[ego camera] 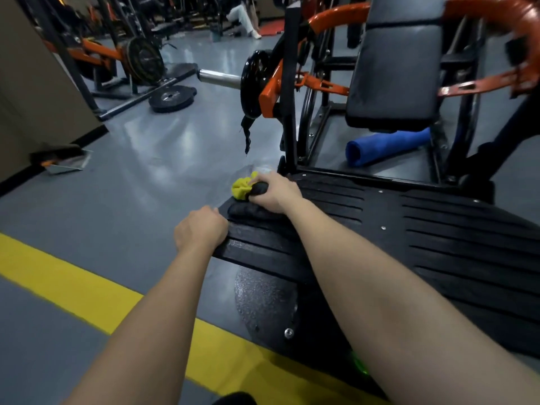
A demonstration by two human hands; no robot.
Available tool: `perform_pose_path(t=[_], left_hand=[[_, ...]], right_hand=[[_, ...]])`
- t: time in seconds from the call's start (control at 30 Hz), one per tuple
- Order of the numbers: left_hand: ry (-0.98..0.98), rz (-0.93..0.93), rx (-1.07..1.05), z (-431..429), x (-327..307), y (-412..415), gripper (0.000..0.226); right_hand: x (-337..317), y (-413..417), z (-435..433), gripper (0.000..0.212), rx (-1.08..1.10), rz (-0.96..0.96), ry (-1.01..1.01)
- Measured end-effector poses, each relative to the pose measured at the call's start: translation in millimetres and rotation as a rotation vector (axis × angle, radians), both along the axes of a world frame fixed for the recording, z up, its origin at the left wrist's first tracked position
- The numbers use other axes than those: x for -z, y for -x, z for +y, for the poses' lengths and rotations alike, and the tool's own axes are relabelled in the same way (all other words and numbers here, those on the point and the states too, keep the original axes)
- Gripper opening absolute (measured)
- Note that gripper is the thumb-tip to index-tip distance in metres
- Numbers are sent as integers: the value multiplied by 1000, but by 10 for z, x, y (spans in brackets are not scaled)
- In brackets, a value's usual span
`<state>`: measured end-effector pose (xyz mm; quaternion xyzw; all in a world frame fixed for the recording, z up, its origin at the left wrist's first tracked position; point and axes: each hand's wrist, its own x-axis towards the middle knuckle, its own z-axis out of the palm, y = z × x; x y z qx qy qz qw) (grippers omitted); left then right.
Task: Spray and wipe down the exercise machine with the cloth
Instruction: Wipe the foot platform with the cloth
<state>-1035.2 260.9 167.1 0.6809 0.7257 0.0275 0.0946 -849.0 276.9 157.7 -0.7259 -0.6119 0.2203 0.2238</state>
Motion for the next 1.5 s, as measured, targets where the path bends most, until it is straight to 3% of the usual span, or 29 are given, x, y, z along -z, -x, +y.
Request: perform_pose_path(t=[0.17,0.37,0.63,0.87,1.07,1.27,1.5], left_hand=[[47,-77,-21,-69,-91,-27,42],[40,-97,-7,-182,-223,-23,40],[-8,-187,-4,-132,-128,44,45],[-69,-214,-39,13,3,26,59],[-79,-266,-35,-4,-21,41,86],[-70,-322,-46,-4,-36,62,93],[-121,-341,44,-143,-118,55,81]], right_hand=[[-170,-186,-896,38,85,41,-1],[-243,-468,-1653,43,329,-51,47],[-139,-410,-1257,48,523,-184,123],[24,-307,-433,50,491,-208,133],[-4,464,51,50,151,-116,56],[-155,444,-550,36,-8,-26,-36],[-321,274,-1428,36,127,-61,-42]])
